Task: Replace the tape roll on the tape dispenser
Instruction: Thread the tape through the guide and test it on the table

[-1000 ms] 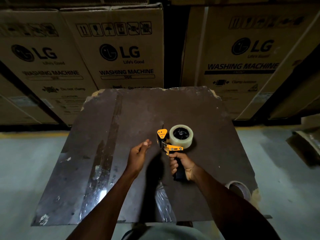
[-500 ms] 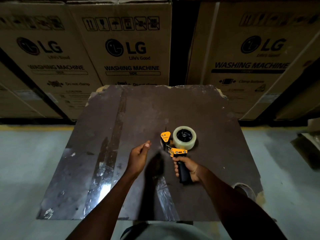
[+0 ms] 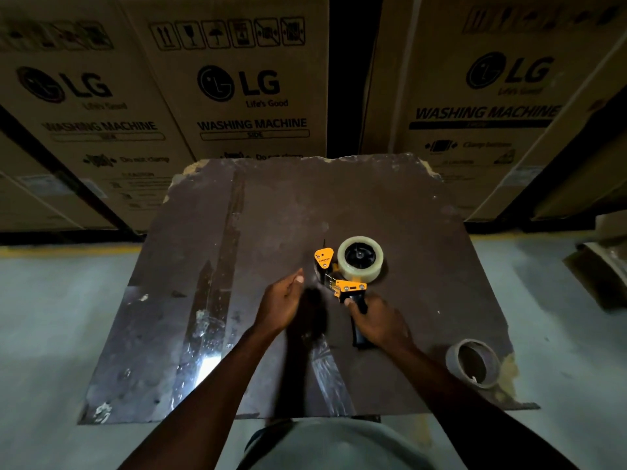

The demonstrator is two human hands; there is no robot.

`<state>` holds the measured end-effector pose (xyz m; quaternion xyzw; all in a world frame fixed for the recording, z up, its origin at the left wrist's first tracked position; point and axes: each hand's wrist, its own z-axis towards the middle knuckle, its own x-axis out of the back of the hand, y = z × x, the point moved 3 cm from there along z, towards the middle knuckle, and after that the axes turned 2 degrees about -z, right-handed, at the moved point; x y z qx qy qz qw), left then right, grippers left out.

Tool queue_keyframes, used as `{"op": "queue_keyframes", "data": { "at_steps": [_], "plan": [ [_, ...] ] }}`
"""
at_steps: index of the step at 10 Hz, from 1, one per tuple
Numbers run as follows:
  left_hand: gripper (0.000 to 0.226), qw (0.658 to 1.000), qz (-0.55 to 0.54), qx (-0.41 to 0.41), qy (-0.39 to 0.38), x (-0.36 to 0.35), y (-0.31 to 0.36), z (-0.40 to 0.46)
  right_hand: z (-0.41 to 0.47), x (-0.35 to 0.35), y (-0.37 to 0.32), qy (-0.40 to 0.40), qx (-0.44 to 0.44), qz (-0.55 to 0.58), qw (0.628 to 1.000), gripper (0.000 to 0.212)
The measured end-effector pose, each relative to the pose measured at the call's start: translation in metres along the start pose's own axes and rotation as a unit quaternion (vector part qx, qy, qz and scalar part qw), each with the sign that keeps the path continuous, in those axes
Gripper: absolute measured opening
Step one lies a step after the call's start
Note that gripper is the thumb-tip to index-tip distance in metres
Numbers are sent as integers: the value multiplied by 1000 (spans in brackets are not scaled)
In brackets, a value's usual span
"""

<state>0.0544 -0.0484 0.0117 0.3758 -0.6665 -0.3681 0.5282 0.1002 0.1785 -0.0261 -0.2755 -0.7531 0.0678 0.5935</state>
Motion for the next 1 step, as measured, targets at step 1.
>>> {"op": "queue_keyframes", "data": {
  "at_steps": [1],
  "plan": [
    [61, 988, 138, -63, -25, 1, 12, 2, -5, 15, -9, 96, 27, -58, 993, 69]
  ]
}}
